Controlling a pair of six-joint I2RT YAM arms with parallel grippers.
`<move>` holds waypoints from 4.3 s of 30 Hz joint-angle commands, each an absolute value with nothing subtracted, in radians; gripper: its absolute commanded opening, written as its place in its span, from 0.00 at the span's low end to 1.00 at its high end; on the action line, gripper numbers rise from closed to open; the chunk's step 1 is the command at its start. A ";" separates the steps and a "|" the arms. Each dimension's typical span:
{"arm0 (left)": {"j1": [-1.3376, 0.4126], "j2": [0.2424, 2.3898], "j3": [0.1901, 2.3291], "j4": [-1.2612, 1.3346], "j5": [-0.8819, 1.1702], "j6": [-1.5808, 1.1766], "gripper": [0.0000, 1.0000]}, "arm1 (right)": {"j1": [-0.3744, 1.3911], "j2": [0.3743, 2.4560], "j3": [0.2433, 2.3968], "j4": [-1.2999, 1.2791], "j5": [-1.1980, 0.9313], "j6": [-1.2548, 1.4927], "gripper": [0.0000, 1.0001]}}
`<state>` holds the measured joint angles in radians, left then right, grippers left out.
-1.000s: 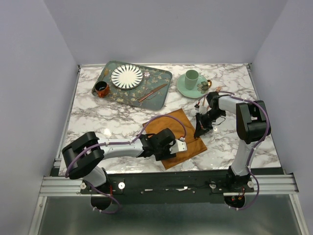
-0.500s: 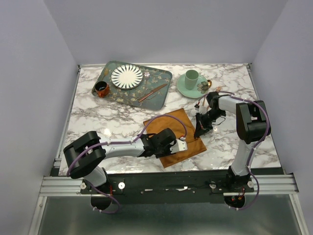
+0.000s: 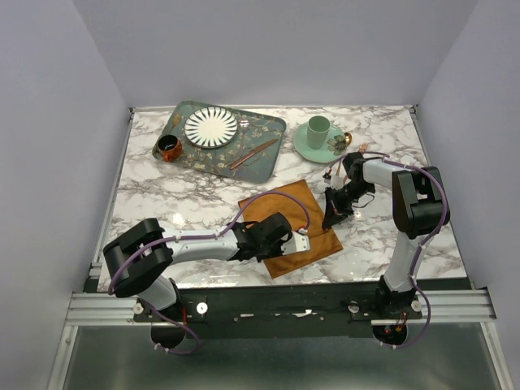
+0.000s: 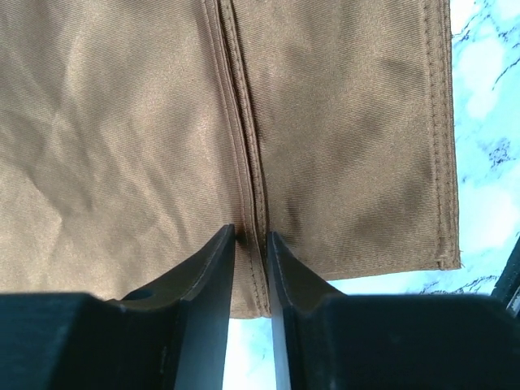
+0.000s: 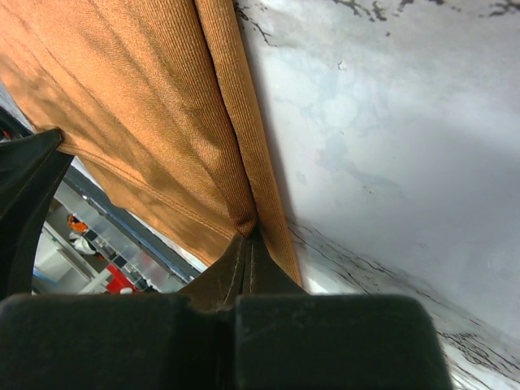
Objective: Fold the napkin into a case and place the utensils inside
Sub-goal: Pick up the square-folded napkin from the center of the board, then fold the square-folded napkin at the center of the board.
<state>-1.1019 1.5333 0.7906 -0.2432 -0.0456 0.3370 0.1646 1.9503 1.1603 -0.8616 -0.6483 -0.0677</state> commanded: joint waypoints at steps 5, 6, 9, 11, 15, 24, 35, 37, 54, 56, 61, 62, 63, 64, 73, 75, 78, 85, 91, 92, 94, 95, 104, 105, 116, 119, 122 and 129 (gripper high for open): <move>-1.094 1.502 0.790 -0.256 -0.071 0.367 0.19 | 0.172 1.959 1.183 -0.876 -0.635 -0.077 0.01; -1.092 1.500 0.788 -0.256 -0.069 0.370 0.16 | 0.172 1.960 1.184 -0.874 -0.638 -0.075 0.01; -1.088 1.500 0.799 -0.268 -0.057 0.379 0.00 | 0.170 1.960 1.190 -0.880 -0.649 -0.077 0.01; -1.081 1.500 0.814 -0.287 -0.029 0.377 0.00 | 0.172 1.957 1.196 -0.884 -0.653 -0.077 0.01; -1.078 1.479 0.830 -0.302 0.000 0.368 0.00 | 0.172 1.950 1.212 -0.897 -0.669 -0.077 0.01; -1.078 1.439 0.880 -0.366 0.090 0.341 0.00 | 0.172 1.882 1.209 -0.950 -0.664 -0.100 0.01; -1.080 1.408 0.920 -0.433 0.261 0.318 0.00 | 0.169 1.809 1.180 -1.029 -0.601 -0.155 0.01; -1.081 1.417 0.928 -0.437 0.287 0.311 0.00 | 0.164 1.807 1.164 -1.038 -0.577 -0.172 0.01; -1.080 1.663 0.954 -0.477 0.298 0.365 0.00 | 0.164 1.962 1.170 -0.950 -0.549 -0.150 0.01; -1.056 1.677 0.957 -0.480 0.296 0.367 0.00 | 0.164 1.979 1.198 -0.951 -0.535 -0.140 0.01; -1.014 1.684 0.973 -0.497 0.305 0.377 0.00 | 0.163 2.016 1.285 -0.979 -0.535 -0.137 0.01; -1.014 1.678 0.976 -0.500 0.307 0.379 0.00 | 0.164 2.014 1.290 -0.992 -0.540 -0.140 0.01; -1.014 1.671 0.985 -0.508 0.311 0.379 0.00 | 0.163 2.003 1.293 -1.000 -0.545 -0.141 0.01; -1.014 1.655 0.989 -0.514 0.324 0.374 0.00 | 0.164 1.996 1.295 -1.008 -0.560 -0.147 0.01; -1.043 1.568 1.057 -0.603 0.376 0.354 0.00 | 0.166 1.870 1.255 -1.083 -0.617 -0.178 0.01; -1.048 1.559 1.058 -0.623 0.380 0.360 0.00 | 0.167 1.847 1.240 -1.097 -0.620 -0.179 0.01; -1.055 1.552 1.057 -0.643 0.376 0.371 0.00 | 0.173 1.838 1.220 -1.100 -0.606 -0.184 0.01; -1.074 1.594 1.046 -0.620 0.383 0.351 0.00 | 0.181 1.882 1.177 -1.052 -0.513 -0.196 0.01; -1.077 1.660 1.028 -0.583 0.370 0.347 0.00 | 0.193 1.925 1.212 -1.035 -0.489 -0.190 0.01; -1.077 1.669 1.026 -0.581 0.359 0.345 0.00 | 0.196 1.928 1.213 -1.035 -0.482 -0.190 0.01; -1.077 1.692 1.022 -0.574 0.350 0.347 0.00 | 0.205 1.934 1.216 -1.034 -0.468 -0.190 0.01; -1.077 1.698 1.020 -0.568 0.347 0.345 0.00 | 0.209 1.939 1.218 -1.029 -0.459 -0.187 0.02; -1.077 1.723 1.043 -0.555 0.360 0.334 0.00 | 0.210 1.936 1.230 -1.029 -0.442 -0.181 0.07; -1.078 1.723 1.046 -0.558 0.362 0.331 0.00 | 0.210 1.927 1.229 -1.029 -0.443 -0.181 0.07; -1.077 1.658 1.080 -0.584 0.382 0.325 0.00 | 0.209 1.881 1.265 -1.078 -0.422 -0.207 0.06; -1.078 1.663 1.091 -0.584 0.384 0.321 0.00 | 0.207 1.893 1.279 -1.080 -0.417 -0.210 0.06; -1.077 1.680 1.100 -0.586 0.380 0.325 0.00 | 0.207 1.905 1.281 -1.080 -0.411 -0.212 0.06; -1.077 1.713 1.103 -0.569 0.391 0.311 0.00 | 0.206 1.917 1.295 -1.083 -0.394 -0.227 0.08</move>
